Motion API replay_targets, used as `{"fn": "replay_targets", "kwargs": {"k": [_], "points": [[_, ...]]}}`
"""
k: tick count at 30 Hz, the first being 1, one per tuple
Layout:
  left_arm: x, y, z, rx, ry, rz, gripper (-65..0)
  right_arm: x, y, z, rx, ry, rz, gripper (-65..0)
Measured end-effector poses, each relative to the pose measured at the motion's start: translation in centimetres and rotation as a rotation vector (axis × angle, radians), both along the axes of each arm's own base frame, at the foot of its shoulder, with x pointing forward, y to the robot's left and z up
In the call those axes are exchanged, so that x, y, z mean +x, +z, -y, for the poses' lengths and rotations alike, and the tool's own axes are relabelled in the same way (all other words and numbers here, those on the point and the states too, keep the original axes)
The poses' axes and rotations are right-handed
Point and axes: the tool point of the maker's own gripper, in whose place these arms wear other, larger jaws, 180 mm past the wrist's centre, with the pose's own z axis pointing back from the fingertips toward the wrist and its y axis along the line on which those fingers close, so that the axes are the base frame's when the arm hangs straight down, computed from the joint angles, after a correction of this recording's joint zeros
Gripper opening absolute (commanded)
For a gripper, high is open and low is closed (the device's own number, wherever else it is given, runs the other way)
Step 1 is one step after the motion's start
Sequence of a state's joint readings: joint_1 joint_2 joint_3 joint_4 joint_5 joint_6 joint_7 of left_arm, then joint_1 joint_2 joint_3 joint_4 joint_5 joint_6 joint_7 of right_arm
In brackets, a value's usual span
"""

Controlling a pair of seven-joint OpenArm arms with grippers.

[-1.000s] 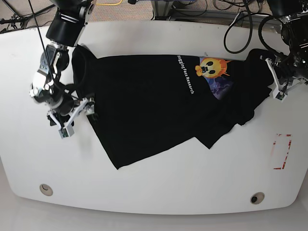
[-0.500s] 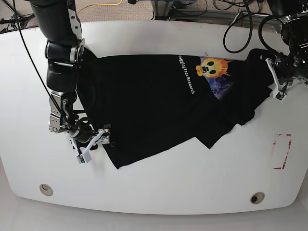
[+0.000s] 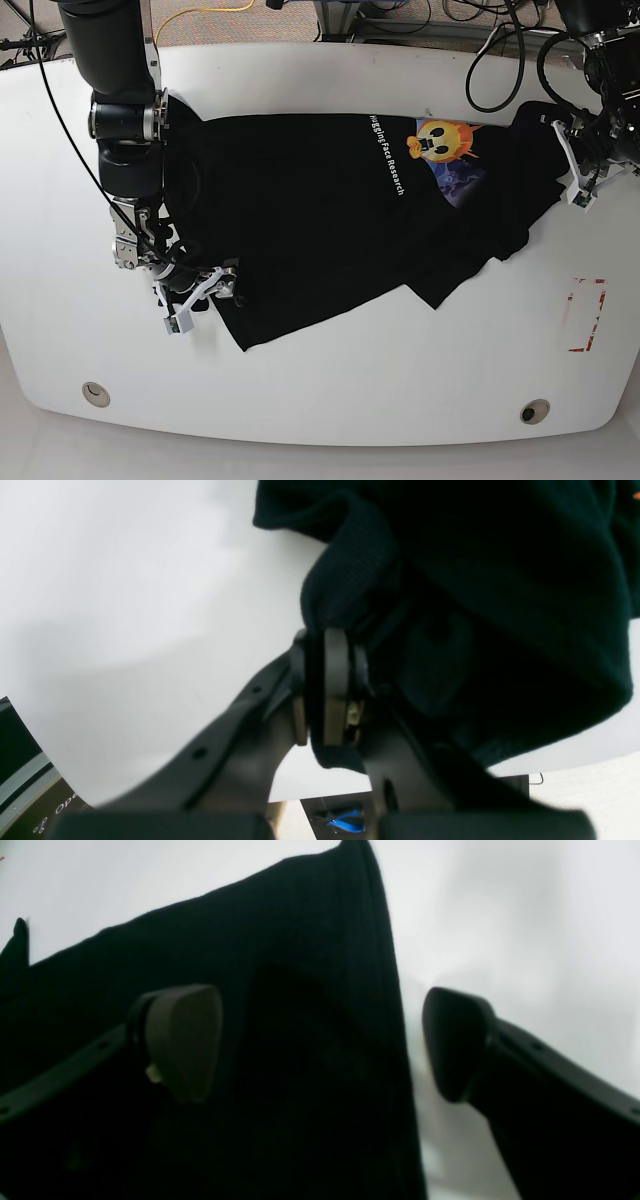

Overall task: Fold the T-shirt properly
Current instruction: 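Slide the right gripper along the shirt's side edge, gripping it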

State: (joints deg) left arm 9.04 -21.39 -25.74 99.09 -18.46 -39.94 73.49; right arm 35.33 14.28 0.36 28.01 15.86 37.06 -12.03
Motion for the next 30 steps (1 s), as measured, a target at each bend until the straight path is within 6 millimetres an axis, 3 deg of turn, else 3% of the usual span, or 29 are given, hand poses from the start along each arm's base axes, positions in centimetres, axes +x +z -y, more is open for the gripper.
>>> {"fn": "replay_targets", "kwargs": {"k": [7, 10, 16, 19, 25, 30], "points": [[0.0, 0.0, 0.0, 0.000, 0.000, 0.000, -65.0, -0.3, -0.2, -1.2, 0.042, -0.011, 0.019, -5.4], [0.0, 0.0, 0.0, 0.001, 0.000, 0.000, -65.0, -0.2, -0.2, -2.2, 0.053, 0.001, 0.018, -8.6], [0.0, 0.0, 0.0, 0.001, 0.000, 0.000, -65.0, -0.4, -0.4, -4.1, 0.073, 0.026, 0.002, -23.1], [0.0, 0.0, 0.0, 0.001, 0.000, 0.000, -65.0, -0.6, -0.6, -4.4, 0.073, 0.036, -0.010, -33.8], [0.1, 0.5, -0.8, 0.022, -0.005, 0.002, -65.0, -0.9, -1.0, -4.3, 0.062, 0.043, -0.030, -65.0], [0.5, 0.9, -1.1, 0.034, -0.005, 0.009, -65.0, -1.2, -0.7, -4.5, 0.007, 0.087, -0.036, -65.0]]}}
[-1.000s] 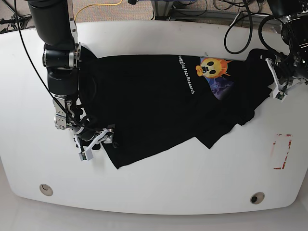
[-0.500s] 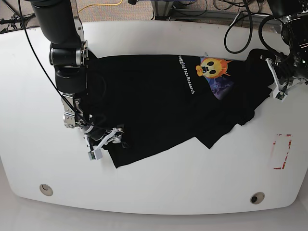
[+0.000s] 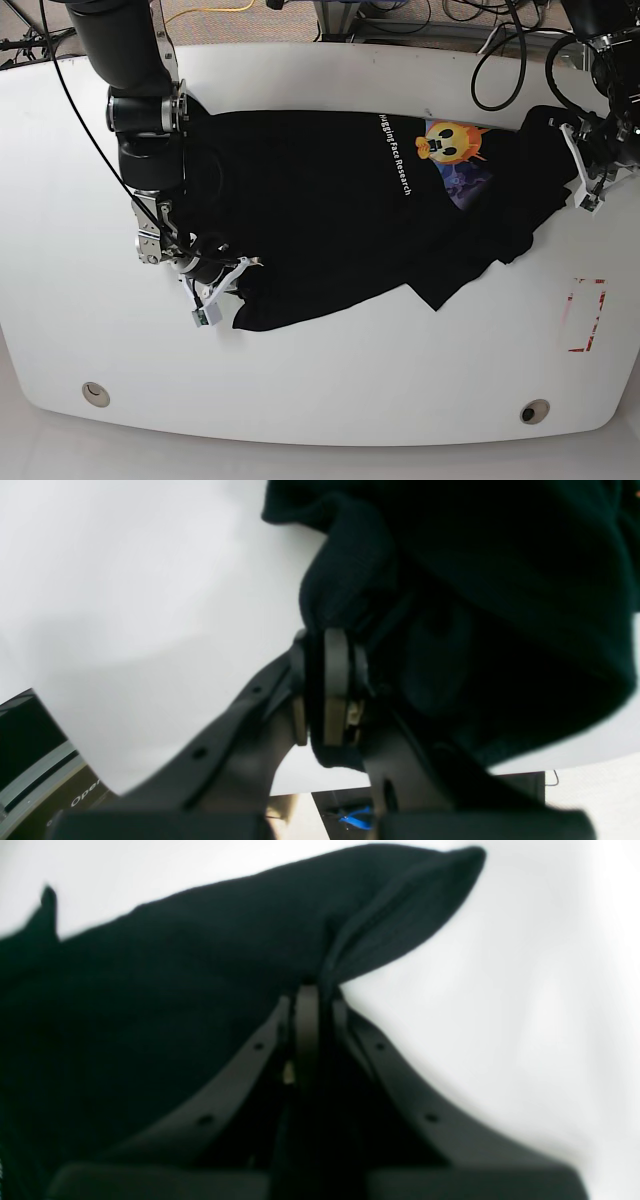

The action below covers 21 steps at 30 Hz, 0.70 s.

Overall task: Fold the T-shirt properly
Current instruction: 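Slide the right gripper along the shirt's side edge, gripping it, then lift the shirt with both grippers and flip it over onto the table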

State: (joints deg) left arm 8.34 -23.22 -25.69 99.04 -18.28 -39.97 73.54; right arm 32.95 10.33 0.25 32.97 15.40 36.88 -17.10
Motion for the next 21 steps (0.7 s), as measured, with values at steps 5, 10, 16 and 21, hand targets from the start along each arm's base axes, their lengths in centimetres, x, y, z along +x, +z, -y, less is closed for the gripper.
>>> {"fn": "replay_targets", "kwargs": {"k": [5, 10, 16, 21], "points": [[1.8, 1.1, 0.0, 0.000, 0.003, 0.045, -65.0, -0.2, 1.5, 0.0, -0.091, 0.076, -0.012, -65.0], [4.2, 2.8, 0.2, -0.006, -0.004, 0.115, -65.0, 0.5, 5.8, 1.1, -0.208, 0.123, 0.079, -65.0], [7.3, 5.0, 1.5, 0.010, -0.047, 0.155, -65.0, 1.0, 11.5, 3.0, -0.294, 0.113, 0.186, -65.0], [11.0, 9.0, 1.9, 0.006, -0.051, 0.264, -65.0, 1.6, 15.8, 5.8, -0.346, 0.046, 0.258, -65.0]]}}
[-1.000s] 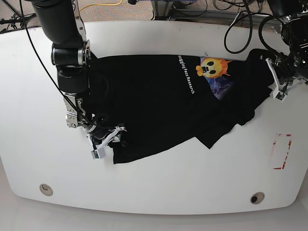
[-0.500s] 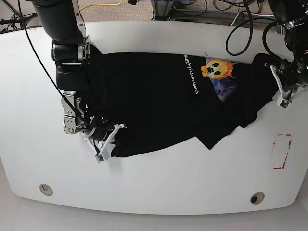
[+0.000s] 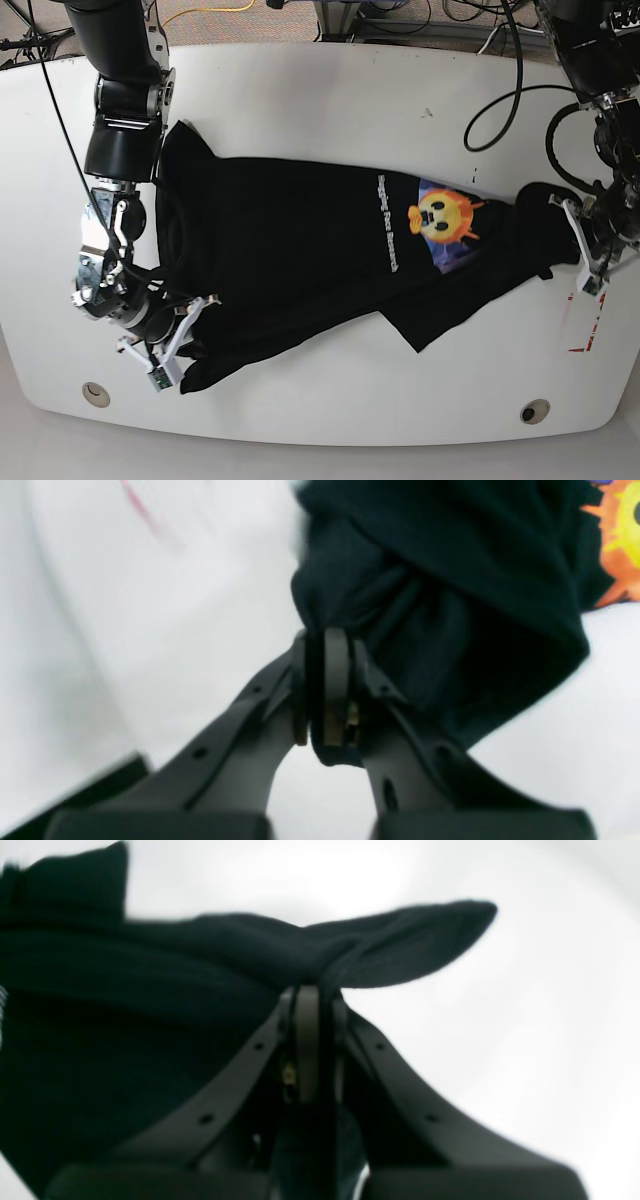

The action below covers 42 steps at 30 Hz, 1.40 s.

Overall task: Fold the T-shirt properly
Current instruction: 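Lift the shirt with both grippers and flip it over onto the table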

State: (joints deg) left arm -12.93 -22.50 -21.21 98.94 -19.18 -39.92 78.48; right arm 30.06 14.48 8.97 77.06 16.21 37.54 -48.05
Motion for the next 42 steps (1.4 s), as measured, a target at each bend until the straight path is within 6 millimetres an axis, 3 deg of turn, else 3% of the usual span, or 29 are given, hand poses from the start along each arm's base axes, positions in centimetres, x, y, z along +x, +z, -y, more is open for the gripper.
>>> {"fn": "replay_targets", "kwargs": {"k": [4, 8, 17, 21, 28, 33, 37, 39, 42], "points": [[3.0, 3.6, 0.9, -0.022, -0.004, 0.111, -65.0, 0.9, 3.1, 2.5, -0.078, -0.028, 0.043, -65.0], [5.1, 6.6, 1.7, -0.048, 0.006, 0.181, -65.0, 1.9, 6.7, 3.7, -0.119, -0.007, 0.123, -65.0], [10.0, 15.4, 3.1, -0.121, -0.022, 0.401, -65.0, 3.6, 14.7, 6.9, -0.183, -0.063, 0.253, -65.0], [11.3, 17.8, 3.2, -0.146, -0.010, 0.429, -65.0, 4.2, 18.4, 7.6, -0.184, -0.076, 0.321, -65.0], [12.7, 24.3, 4.0, -0.202, -0.035, 0.581, -65.0, 4.5, 24.8, 8.9, -0.209, -0.113, 0.415, -65.0], [12.1, 25.7, 3.6, -0.199, -0.019, 0.627, -65.0, 3.9, 29.3, 10.4, -0.235, -0.153, 0.476, -65.0], [11.5, 27.1, 2.4, -0.219, 0.013, 0.671, -65.0, 2.5, 30.7, 11.6, -0.262, -0.183, 0.496, -65.0], [11.4, 27.7, 2.4, -0.217, 0.008, 0.692, -65.0, 1.6, 30.4, 12.4, -0.254, -0.204, 0.505, -65.0], [11.5, 27.8, 2.7, -0.224, -0.005, 0.704, -65.0, 0.3, 27.8, 14.0, -0.244, -0.248, 0.472, -65.0]]}}
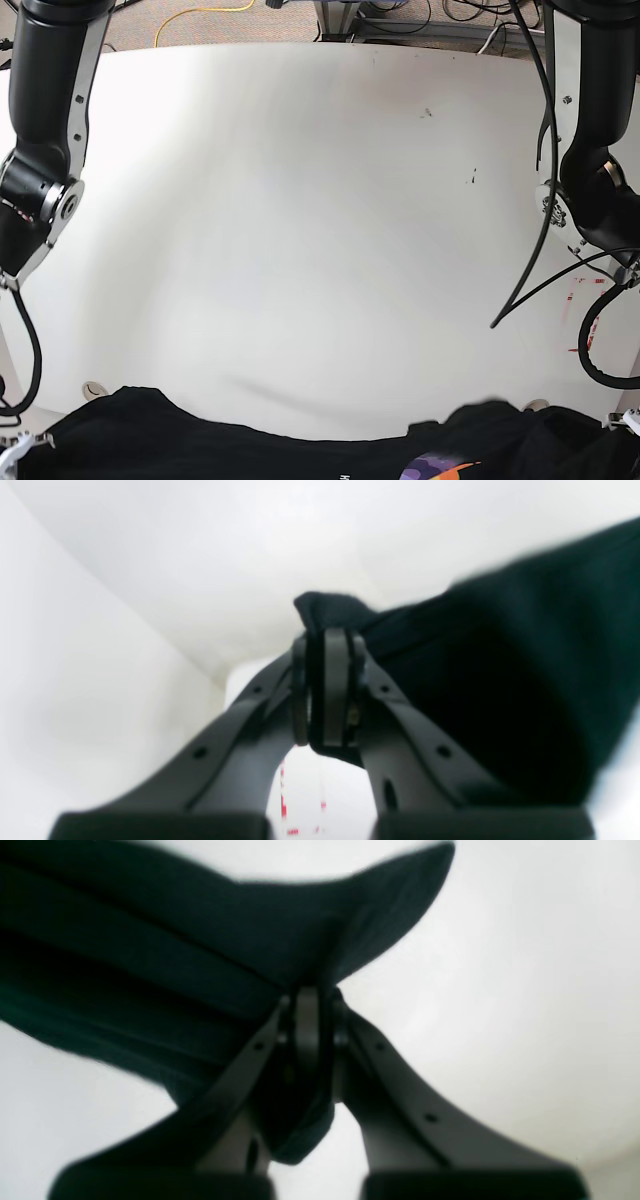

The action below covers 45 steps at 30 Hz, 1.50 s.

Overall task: Fold the T-shirt properly
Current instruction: 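Lift the shirt with both grippers and flip it over onto the table, then pull the shirt taut between both grippers to flatten it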

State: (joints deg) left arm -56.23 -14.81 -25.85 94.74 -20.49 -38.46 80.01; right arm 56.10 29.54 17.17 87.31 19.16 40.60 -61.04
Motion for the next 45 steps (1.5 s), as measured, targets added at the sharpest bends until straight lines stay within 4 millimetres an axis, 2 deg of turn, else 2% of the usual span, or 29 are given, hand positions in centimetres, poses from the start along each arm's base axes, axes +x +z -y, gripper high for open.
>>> {"fn": "replay_targets", "kwargs": {"k": [2, 4, 7, 10, 13, 15, 19, 23, 27, 31, 35, 39, 45], "points": [[0.0, -1.2, 0.4, 0.000, -0.017, -0.015, -65.0, -0.9, -2.9, 0.9, 0.005, -0.033, -0.051, -65.0], [-0.2, -3.5, 0.7, 0.002, -0.022, -0.064, -65.0, -1.9, -6.4, 1.4, 0.004, -0.061, -0.117, -65.0], [-0.7, -8.5, 0.8, 0.001, -0.019, -0.184, -65.0, -3.4, -11.6, 1.3, 0.030, -0.080, -0.200, -65.0], [-1.9, -13.6, 0.6, 0.006, -0.006, -0.305, -65.0, -5.3, -15.7, 0.7, 0.075, -0.088, -0.251, -65.0], [-3.6, -18.6, 0.3, 0.003, 0.007, -0.423, -65.0, -7.4, -19.6, 0.3, 0.130, -0.097, -0.295, -65.0], [-5.0, -21.9, 0.4, -0.002, 0.005, -0.497, -65.0, -9.1, -22.8, 0.1, 0.166, -0.114, -0.352, -65.0], [-7.4, -26.7, 1.3, -0.021, -0.029, -0.556, -65.0, -12.6, -28.7, -0.5, 0.218, -0.149, -0.460, -65.0], [-10.6, -31.1, 1.5, -0.028, -0.036, -0.646, -65.0, -15.9, -33.4, -2.2, 0.270, -0.140, -0.546, -65.0], [-13.3, -34.1, 1.0, -0.024, -0.025, -0.731, -65.0, -18.4, -36.0, -3.8, 0.324, -0.118, -0.574, -65.0], [-15.2, -36.1, 0.3, -0.010, -0.033, -0.801, -65.0, -21.2, -38.5, -4.5, 0.345, -0.135, -0.642, -65.0], [-17.0, -37.8, -1.4, -0.005, -0.014, -0.873, -65.0, -23.6, -40.4, -5.3, 0.368, -0.146, -0.706, -65.0], [-18.4, -39.0, -2.8, 0.002, 0.008, -0.931, -65.0, -25.1, -41.5, -6.0, 0.389, -0.145, -0.740, -65.0], [-19.3, -39.0, -4.0, 0.026, 0.022, -0.954, -65.0, -26.7, -42.3, -6.2, 0.396, -0.150, -0.777, -65.0]]}}
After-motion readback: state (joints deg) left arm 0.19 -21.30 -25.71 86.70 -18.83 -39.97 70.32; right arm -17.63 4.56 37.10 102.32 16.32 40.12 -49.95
